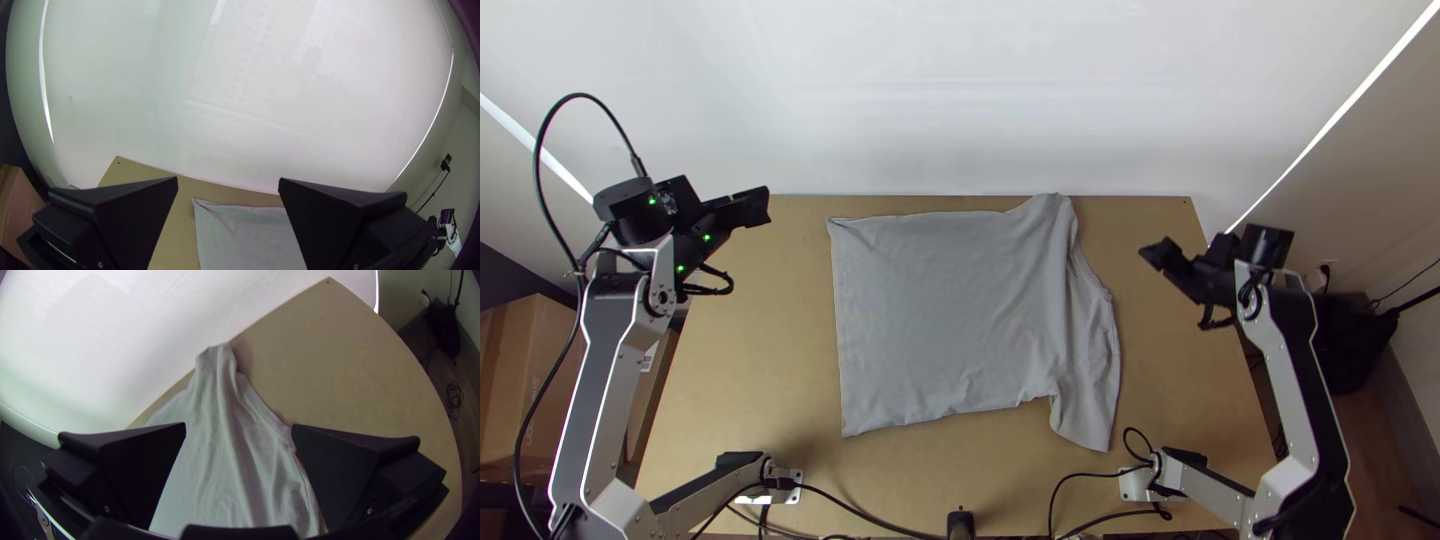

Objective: Fold the t-shirt

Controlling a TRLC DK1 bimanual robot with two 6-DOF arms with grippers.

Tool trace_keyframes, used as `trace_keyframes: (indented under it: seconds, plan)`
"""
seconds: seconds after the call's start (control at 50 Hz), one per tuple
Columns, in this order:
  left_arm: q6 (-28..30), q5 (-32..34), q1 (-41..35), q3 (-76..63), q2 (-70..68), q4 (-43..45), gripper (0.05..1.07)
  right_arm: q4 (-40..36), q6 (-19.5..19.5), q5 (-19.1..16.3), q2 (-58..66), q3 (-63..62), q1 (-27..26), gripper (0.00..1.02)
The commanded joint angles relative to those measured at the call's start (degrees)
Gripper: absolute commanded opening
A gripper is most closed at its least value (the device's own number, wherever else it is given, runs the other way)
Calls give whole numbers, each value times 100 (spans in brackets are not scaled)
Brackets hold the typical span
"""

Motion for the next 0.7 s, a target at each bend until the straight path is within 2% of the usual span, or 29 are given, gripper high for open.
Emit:
trace_keyframes:
  seconds: [0.0,0.12,0.32,0.68]
  plan:
    - [-79,73,-41,-76,-249,-191,103,-209,-369,-143,-448,-592,-138,92]
    - [-88,82,-102,-68,-380,-306,103,-728,-668,-275,-413,-891,-191,88]
    - [-88,73,-155,-24,-503,-481,103,-992,-923,-389,-176,-1339,-217,65]
    - [-88,73,-155,-138,-706,-622,103,-983,-1776,-425,536,-1981,-674,66]
